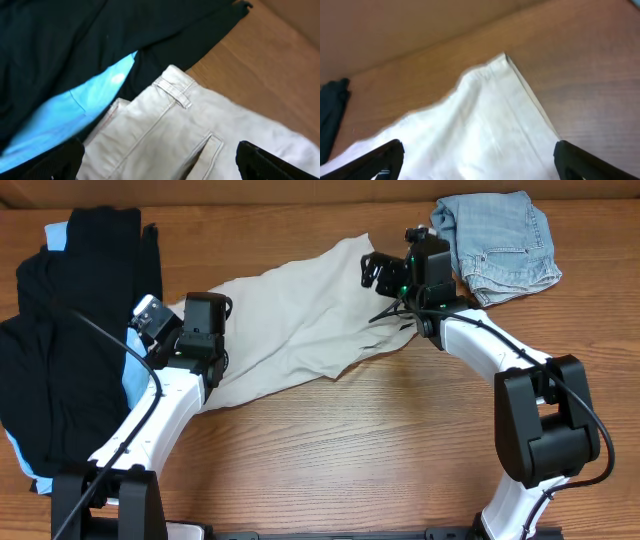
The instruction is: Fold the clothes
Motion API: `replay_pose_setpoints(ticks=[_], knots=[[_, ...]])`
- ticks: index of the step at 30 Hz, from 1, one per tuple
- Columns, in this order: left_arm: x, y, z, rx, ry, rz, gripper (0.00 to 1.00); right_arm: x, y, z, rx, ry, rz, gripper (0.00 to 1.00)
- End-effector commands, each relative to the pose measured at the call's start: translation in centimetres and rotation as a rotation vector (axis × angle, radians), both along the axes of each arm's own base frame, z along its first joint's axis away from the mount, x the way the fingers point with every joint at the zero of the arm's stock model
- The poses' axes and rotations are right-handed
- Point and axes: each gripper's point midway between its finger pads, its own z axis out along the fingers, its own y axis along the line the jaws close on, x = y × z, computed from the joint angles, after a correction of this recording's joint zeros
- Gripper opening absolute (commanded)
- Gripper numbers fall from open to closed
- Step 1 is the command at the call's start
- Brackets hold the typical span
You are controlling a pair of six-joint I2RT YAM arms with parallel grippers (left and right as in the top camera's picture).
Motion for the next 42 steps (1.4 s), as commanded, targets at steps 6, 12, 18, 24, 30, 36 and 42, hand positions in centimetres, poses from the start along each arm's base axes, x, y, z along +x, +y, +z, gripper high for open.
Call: replay_pose_setpoints(ticks=[6,12,18,24,30,36,42], knots=[[1.5,-0.9,2.8,0.016,0.147,-0.252,1.0,-3.2,-6.3,-0.5,-0.053,0.203,-0.113,1.0],[1.6,-2.6,3.4,0.03,0.249,-0.435,1.0,-5.6,-7.2,-3.4,-0.11,0.338,-0.08,1.0],[0.7,-3.7,2.4,-0.029,0.296,-0.486,1.0,-6.2,-5.9,-5.7,-0.098,0.394,-0.037,0.82],[-0.2,-4.5,1.6,-0.077,0.333,-0.52,1.0,-7.1,-4.7,-7.9,-0.054,0.46,0.01,0.57],[-1.2,-4.8,1.0,-0.106,0.377,-0.534,1.0,-8.0,-5.4,-8.9,-0.078,0.511,-0.01,0.31],[-1.8,-5.3,0.5,-0.135,0.406,-0.55,1.0,-10.8,-7.9,-9.8,-0.105,0.651,-0.069,0.04],[-2.0,-6.0,0.3,-0.171,0.408,-0.576,1.0,-15.3,-13.3,-8.3,-0.022,0.855,-0.31,0.04]])
